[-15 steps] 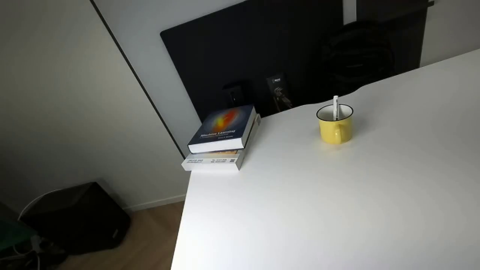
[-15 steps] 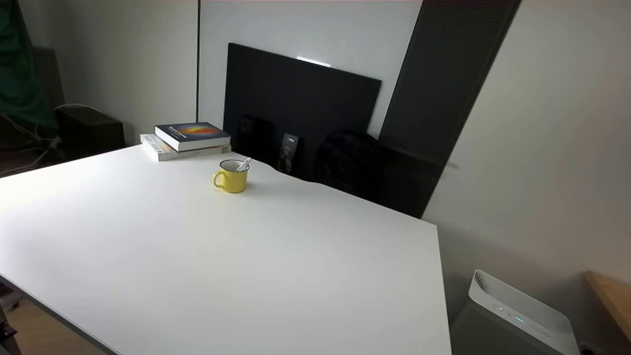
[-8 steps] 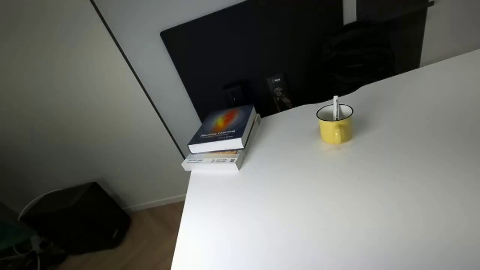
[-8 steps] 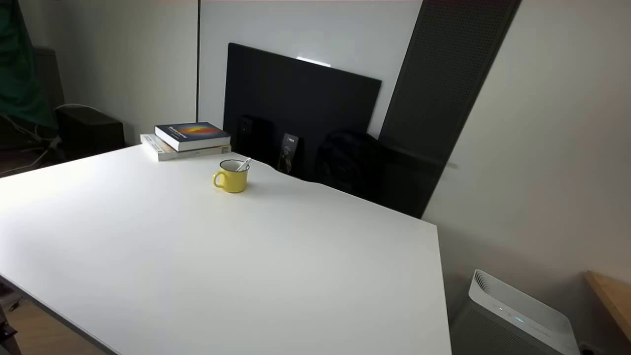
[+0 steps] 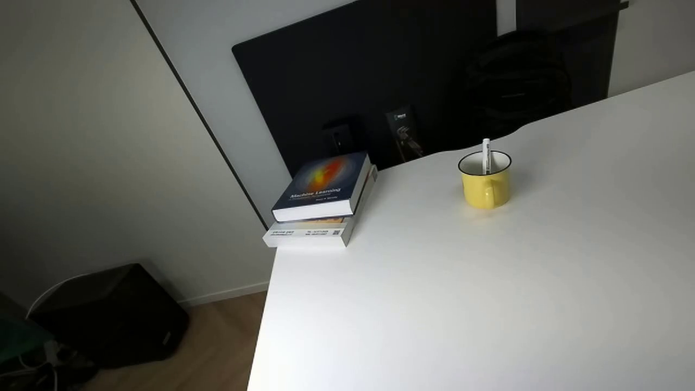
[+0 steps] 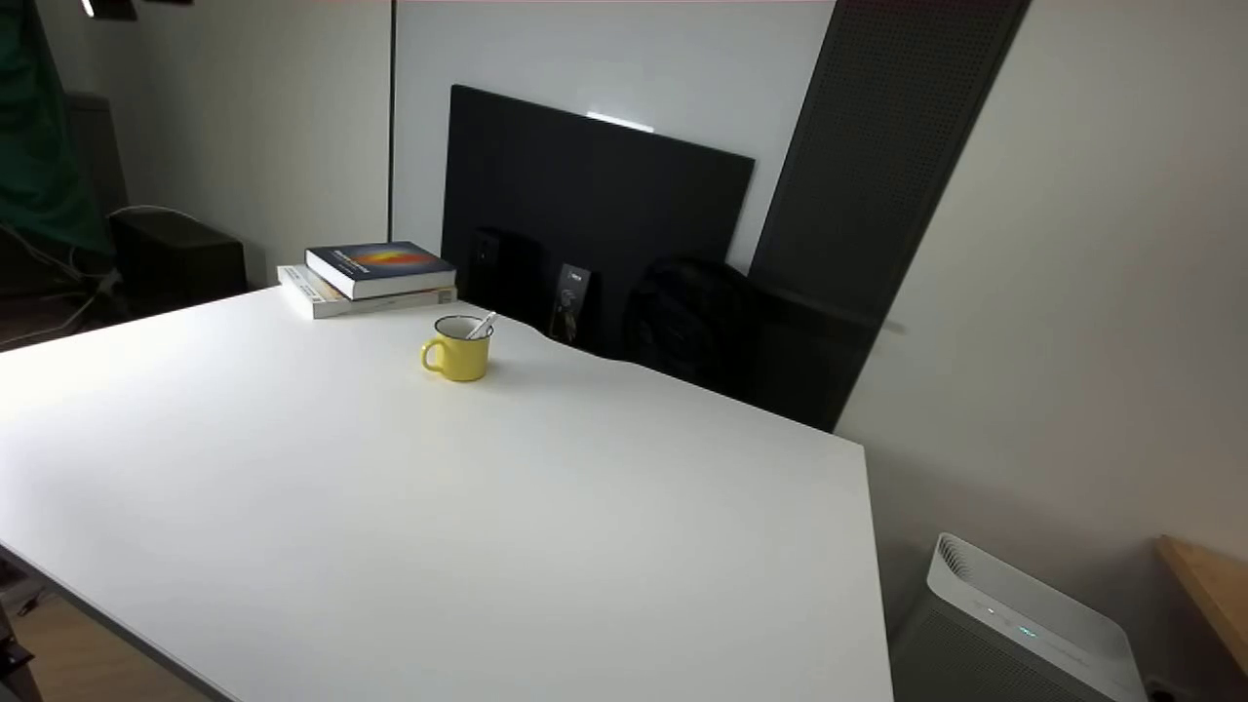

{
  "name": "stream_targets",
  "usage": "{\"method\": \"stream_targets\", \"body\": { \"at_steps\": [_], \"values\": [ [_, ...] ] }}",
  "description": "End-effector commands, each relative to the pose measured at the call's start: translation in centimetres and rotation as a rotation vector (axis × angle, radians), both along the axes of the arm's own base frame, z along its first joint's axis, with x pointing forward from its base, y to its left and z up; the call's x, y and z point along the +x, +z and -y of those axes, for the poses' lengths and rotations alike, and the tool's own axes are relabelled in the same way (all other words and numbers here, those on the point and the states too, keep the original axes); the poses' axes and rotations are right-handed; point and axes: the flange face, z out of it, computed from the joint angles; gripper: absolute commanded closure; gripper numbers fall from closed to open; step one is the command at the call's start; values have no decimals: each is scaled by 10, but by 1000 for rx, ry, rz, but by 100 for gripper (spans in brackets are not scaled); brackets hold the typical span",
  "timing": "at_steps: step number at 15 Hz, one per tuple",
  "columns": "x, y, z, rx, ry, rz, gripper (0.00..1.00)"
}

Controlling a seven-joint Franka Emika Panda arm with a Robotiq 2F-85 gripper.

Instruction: Take the marker from the cup and put it on the table

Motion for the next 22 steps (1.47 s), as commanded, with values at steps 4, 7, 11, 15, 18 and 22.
{"method": "stream_targets", "body": {
  "at_steps": [4, 7, 11, 15, 18, 22],
  "values": [
    [74, -22, 88, 197, -20, -44, 0],
    [103, -44, 118, 328, 23, -107, 0],
    [125, -70, 138, 472, 71, -210, 0],
    [121, -81, 145, 462, 52, -221, 0],
    [124, -79, 145, 465, 57, -226, 0],
    [124, -78, 145, 465, 60, -227, 0]
  ]
}}
